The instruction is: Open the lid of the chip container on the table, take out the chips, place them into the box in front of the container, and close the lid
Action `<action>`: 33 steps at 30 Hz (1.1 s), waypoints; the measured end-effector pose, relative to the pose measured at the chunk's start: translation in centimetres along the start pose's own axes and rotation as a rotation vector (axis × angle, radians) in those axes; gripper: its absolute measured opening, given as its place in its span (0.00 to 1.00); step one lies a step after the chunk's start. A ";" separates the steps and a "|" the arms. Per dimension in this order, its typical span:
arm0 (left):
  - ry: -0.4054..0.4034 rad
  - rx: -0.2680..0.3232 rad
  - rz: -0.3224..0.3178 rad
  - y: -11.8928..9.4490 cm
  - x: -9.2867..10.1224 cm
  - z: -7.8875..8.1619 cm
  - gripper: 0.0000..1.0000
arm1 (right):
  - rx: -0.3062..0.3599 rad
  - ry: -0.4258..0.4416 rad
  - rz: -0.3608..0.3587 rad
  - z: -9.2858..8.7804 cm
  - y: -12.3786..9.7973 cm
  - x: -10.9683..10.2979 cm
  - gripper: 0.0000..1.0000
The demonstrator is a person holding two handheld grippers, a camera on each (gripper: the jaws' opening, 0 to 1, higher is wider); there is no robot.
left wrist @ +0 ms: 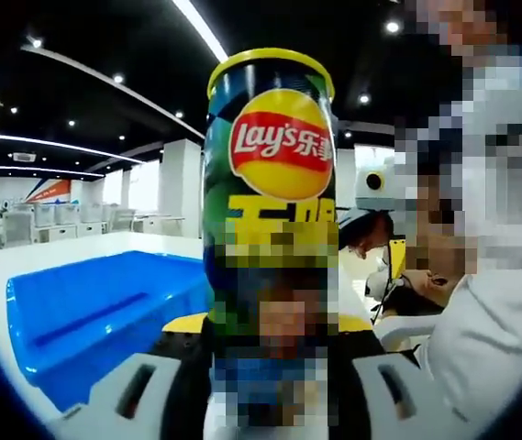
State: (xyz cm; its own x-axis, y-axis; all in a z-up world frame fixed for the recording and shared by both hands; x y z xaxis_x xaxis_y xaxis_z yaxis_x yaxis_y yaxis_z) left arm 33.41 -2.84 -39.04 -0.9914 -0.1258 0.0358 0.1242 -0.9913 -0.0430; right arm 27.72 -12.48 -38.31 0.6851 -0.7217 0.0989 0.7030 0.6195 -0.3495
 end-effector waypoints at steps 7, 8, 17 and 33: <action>0.004 -0.007 -0.001 0.0 0.1 0.0 0.48 | 0.060 0.038 0.010 2.0 0.1 -0.5 0.72; 0.004 -0.008 -0.001 0.0 0.1 0.0 0.48 | 0.068 0.037 0.006 2.3 0.2 -0.4 0.72; 0.000 -0.007 0.002 -0.1 0.1 0.0 0.48 | 0.243 0.039 -0.066 7.1 1.7 -0.6 0.75; 0.001 -0.017 0.001 -0.1 0.1 0.0 0.48 | 0.395 -0.013 -0.120 14.9 4.1 -2.5 0.76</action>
Point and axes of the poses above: the point that each gripper's makers call its tool centre point, and the gripper's own axes: y roughly forward along the fingers, x roughly to its right, z roughly out of its top, the point moved 1 cm from there along -y, roughly backward along the fingers, and after that the axes turned 10 degrees about -z, right-handed, at the moved point
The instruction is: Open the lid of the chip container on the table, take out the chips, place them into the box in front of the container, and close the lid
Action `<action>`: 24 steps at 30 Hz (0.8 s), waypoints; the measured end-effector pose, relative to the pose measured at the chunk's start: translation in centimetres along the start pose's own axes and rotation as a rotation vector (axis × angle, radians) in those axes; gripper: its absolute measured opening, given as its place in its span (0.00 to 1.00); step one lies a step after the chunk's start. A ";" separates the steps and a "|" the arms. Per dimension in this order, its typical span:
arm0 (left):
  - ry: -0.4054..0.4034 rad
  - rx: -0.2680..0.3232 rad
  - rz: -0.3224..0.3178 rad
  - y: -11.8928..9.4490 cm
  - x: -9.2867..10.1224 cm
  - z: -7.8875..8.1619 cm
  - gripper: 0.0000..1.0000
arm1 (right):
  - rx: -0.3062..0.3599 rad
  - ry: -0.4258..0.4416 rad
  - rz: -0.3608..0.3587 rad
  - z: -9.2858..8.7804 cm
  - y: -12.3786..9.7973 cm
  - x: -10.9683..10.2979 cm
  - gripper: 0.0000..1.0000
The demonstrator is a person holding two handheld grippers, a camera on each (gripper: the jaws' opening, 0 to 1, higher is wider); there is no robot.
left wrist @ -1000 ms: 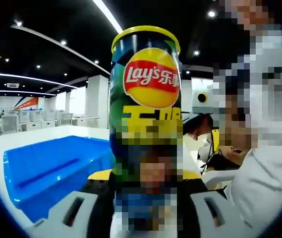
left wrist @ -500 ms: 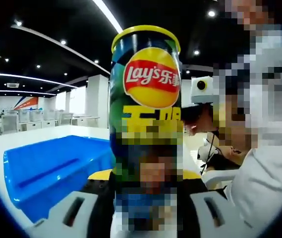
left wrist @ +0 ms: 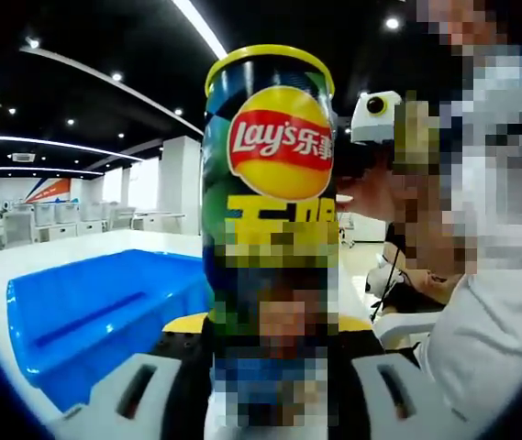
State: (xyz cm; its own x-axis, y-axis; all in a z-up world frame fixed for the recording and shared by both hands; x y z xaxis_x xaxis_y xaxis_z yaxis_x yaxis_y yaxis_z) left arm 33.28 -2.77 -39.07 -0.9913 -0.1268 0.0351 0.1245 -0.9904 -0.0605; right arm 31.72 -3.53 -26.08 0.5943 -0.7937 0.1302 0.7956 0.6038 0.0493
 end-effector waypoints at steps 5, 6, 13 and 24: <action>0.001 -0.004 -0.002 0.1 0.1 0.0 0.48 | 0.081 0.025 -0.061 1.5 0.8 0.4 0.67; 0.001 -0.005 -0.002 0.1 0.1 0.0 0.48 | 0.069 0.022 -0.057 1.4 1.0 0.4 0.65; 0.003 -0.009 -0.003 0.1 0.2 0.0 0.48 | 0.022 0.003 -0.032 0.5 2.2 0.0 0.56; 0.003 -0.017 -0.002 0.2 0.3 0.0 0.47 | 0.008 0.003 -0.016 0.4 2.6 -0.1 0.50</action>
Point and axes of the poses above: the point that each gripper's makers call its tool centre point, and the gripper's own axes: y roughly forward along the fingers, x roughly to its right, z roughly out of its top, the point moved 1 cm from there along -y, roughly backward along the fingers, and after that the axes turned 10 degrees about -z, right-handed, at the moved point
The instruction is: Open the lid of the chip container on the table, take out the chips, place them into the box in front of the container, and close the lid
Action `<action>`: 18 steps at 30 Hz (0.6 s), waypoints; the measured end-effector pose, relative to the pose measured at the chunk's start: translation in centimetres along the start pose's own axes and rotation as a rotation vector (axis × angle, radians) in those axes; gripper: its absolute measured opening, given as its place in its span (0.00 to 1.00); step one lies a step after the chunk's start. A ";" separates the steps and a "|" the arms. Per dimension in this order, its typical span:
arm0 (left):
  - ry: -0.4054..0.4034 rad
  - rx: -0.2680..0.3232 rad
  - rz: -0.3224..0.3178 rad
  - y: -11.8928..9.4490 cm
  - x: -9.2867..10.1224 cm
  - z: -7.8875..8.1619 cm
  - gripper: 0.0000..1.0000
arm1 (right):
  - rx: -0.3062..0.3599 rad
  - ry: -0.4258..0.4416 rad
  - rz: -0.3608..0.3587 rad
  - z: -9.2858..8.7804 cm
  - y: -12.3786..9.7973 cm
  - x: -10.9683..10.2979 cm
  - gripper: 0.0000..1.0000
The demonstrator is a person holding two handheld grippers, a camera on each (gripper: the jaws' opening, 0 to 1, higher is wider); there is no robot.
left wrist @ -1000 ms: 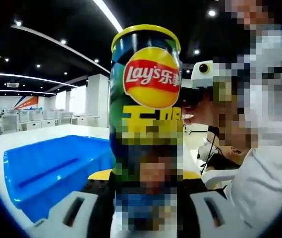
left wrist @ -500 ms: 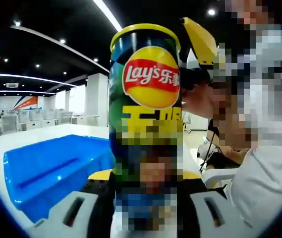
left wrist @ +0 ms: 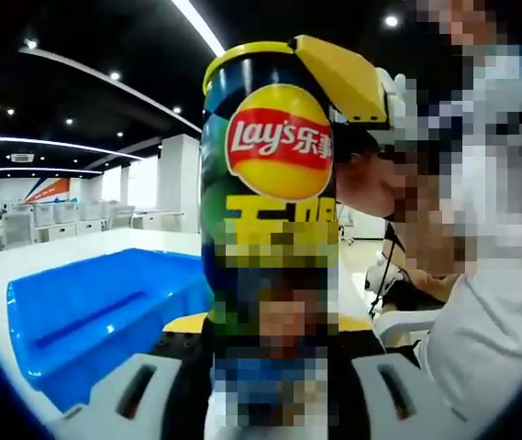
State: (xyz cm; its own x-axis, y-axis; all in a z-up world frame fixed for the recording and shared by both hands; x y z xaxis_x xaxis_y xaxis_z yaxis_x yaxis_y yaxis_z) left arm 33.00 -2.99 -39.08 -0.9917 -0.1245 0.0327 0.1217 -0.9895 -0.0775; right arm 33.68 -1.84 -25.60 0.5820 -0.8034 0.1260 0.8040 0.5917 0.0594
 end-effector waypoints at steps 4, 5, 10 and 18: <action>-0.002 -0.004 -0.001 0.0 0.0 0.0 0.47 | 0.014 0.006 -0.004 0.0 0.0 0.1 0.50; -0.004 -0.005 -0.001 0.0 0.0 0.0 0.47 | 0.025 0.006 -0.006 0.0 0.0 0.1 0.49; -0.004 -0.005 -0.004 0.0 0.0 0.0 0.47 | 0.032 0.010 -0.016 0.1 0.0 0.0 0.48; 0.001 -0.016 0.002 0.1 0.0 0.0 0.47 | -0.012 0.039 -0.027 0.1 -0.1 0.0 0.46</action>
Point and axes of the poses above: the point that each gripper's makers call its tool centre point, and the gripper's own axes: y roughly forward along the fingers, x roughly to its right, z roughly out of its top, the point moved 1 cm from there along -y, roughly backward along the fingers, and after that the axes turned 10 degrees about -z, right-handed, at the moved point
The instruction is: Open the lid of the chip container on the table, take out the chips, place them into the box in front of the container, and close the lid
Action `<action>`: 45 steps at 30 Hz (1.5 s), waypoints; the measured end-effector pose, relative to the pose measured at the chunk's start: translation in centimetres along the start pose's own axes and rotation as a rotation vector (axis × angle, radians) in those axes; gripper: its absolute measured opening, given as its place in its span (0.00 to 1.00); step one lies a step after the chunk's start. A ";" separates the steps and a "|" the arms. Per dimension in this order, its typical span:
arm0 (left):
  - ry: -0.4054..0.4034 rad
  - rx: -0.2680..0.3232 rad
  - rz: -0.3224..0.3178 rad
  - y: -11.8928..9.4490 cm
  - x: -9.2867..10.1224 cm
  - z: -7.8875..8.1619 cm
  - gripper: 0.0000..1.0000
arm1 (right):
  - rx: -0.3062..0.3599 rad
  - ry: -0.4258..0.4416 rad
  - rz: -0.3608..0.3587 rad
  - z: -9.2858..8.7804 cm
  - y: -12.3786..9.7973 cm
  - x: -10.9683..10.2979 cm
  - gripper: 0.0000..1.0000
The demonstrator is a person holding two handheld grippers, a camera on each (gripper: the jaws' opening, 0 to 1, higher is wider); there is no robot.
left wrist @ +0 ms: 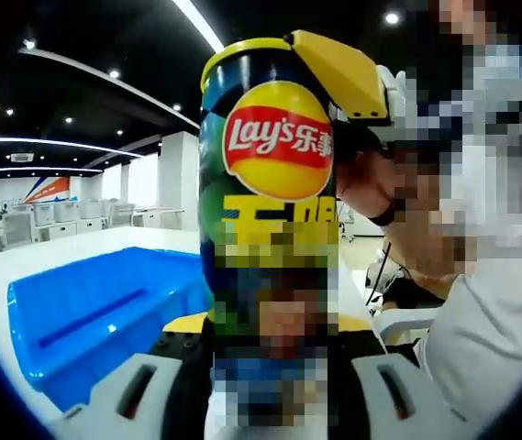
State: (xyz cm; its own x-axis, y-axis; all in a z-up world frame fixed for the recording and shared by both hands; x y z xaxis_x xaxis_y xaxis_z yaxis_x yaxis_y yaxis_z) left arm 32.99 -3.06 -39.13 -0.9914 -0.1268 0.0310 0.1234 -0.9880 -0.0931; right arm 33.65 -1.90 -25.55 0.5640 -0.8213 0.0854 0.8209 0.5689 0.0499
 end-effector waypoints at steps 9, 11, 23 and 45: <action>0.007 -0.013 -0.002 0.1 0.1 -0.1 0.47 | 0.001 0.074 -0.009 0.1 -0.2 0.1 0.45; 0.010 -0.012 -0.003 0.1 0.2 -0.1 0.48 | -0.012 0.127 0.012 0.3 -0.3 -0.1 0.45; 0.009 -0.002 0.001 0.1 0.2 -0.1 0.48 | -0.017 0.136 0.006 0.3 -0.3 0.3 0.46; 0.000 -0.019 0.007 -0.1 0.0 -0.5 0.48 | -0.016 0.401 0.066 1.1 -0.6 1.3 0.46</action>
State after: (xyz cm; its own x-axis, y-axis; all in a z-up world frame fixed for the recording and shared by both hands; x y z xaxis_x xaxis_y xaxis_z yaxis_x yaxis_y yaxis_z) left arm 32.92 -2.88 -39.66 -0.9905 -0.1338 0.0303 0.1296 -0.9852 -0.1126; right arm 33.77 -3.29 -24.36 0.6034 -0.7358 -0.3076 0.7810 0.6232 0.0412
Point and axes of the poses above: the point that each gripper's makers call its tool centre point, and the gripper's own axes: y roughly forward along the fingers, x roughly to its right, z roughly out of its top, the point moved 1 cm from there along -y, roughly backward along the fingers, and after that the axes turned 10 degrees about -z, right-handed, at the moved point
